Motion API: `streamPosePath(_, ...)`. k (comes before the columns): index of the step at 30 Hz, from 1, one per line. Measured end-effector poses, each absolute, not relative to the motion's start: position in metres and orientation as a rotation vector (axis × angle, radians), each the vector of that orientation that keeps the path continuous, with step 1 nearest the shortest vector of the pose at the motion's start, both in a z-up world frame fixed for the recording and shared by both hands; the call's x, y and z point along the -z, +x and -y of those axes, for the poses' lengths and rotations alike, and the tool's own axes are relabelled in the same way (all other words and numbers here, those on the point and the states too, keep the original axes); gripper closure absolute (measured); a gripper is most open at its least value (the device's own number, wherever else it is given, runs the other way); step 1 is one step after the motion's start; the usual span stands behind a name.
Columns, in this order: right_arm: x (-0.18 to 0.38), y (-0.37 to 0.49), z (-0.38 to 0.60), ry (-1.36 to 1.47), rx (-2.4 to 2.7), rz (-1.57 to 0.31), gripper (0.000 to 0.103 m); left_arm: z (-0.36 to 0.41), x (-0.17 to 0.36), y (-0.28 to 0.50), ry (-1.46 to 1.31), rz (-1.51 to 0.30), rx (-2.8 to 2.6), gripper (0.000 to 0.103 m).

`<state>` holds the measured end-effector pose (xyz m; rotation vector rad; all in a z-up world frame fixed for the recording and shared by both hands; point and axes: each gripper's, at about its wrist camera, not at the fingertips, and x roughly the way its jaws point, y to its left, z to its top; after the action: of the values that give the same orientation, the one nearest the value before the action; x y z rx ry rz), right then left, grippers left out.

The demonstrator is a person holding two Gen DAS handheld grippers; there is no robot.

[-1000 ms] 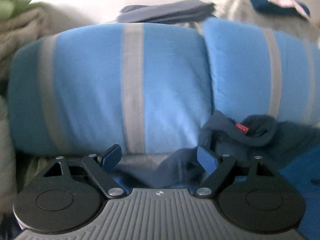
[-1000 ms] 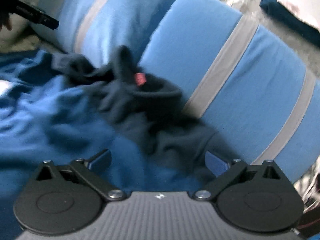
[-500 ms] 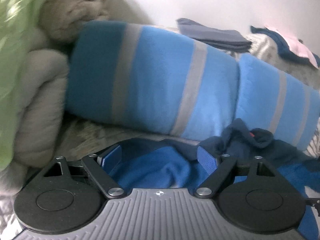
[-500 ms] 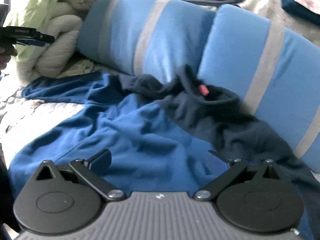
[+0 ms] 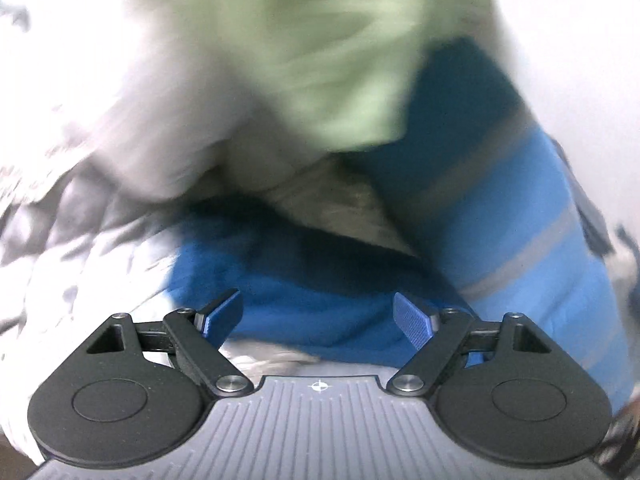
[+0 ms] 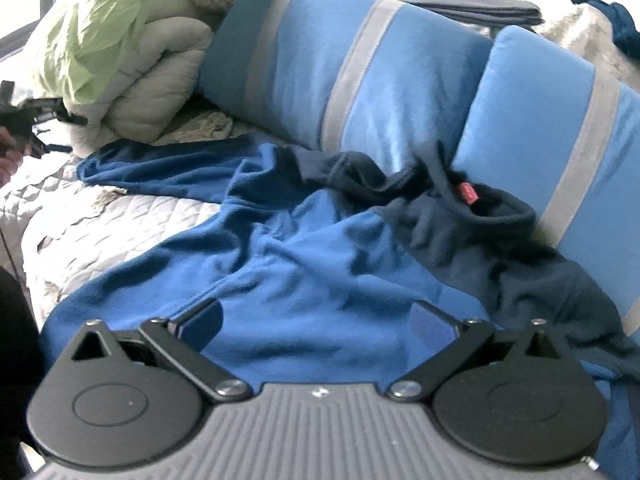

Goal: Fold clothes

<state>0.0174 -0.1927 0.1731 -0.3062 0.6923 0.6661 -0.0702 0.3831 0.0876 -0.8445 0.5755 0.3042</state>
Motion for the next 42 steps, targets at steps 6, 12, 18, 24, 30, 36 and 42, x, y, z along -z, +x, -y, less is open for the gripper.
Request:
streamPosePath(6, -0.169, 0.014, 0.179, -0.332, -0.686, -0.698, 0.000, -0.420, -0.035, -0.091, -1.066, -0.519, -0.357, 0.026)
streamPosePath(12, -0.162, 0.016, 0.167, -0.363, -0.685, -0.715, 0.000, -0.431, -0.009, -0.089, -1.144, -0.464, -0.343, 0.042)
streamPosePath(18, -0.156, 0.019, 0.160, -0.362, -0.689, -0.736, 0.000, -0.435, -0.005, -0.079, -1.156, -0.433, -0.298, 0.049)
streamPosePath(24, -0.149, 0.021, 0.153, -0.355, -0.685, -0.748, 0.000, -0.439, -0.003, -0.071, -1.188, -0.462, -0.301, 0.081)
streamPosePath(30, -0.145, 0.018, 0.149, -0.349, -0.681, -0.751, 0.000, -0.414, -0.055, -0.071, -0.981, -0.486, -0.289, 0.084)
streamPosePath(36, -0.132, 0.018, 0.142, -0.332, -0.695, -0.753, 0.000, -0.359, -0.143, -0.067, -0.632, -0.492, -0.204, 0.084)
streamPosePath(42, -0.117, 0.031, 0.117, -0.310, -0.685, -0.752, 0.005, -0.348, -0.213, -0.039, -0.500, -0.419, -0.184, 0.085)
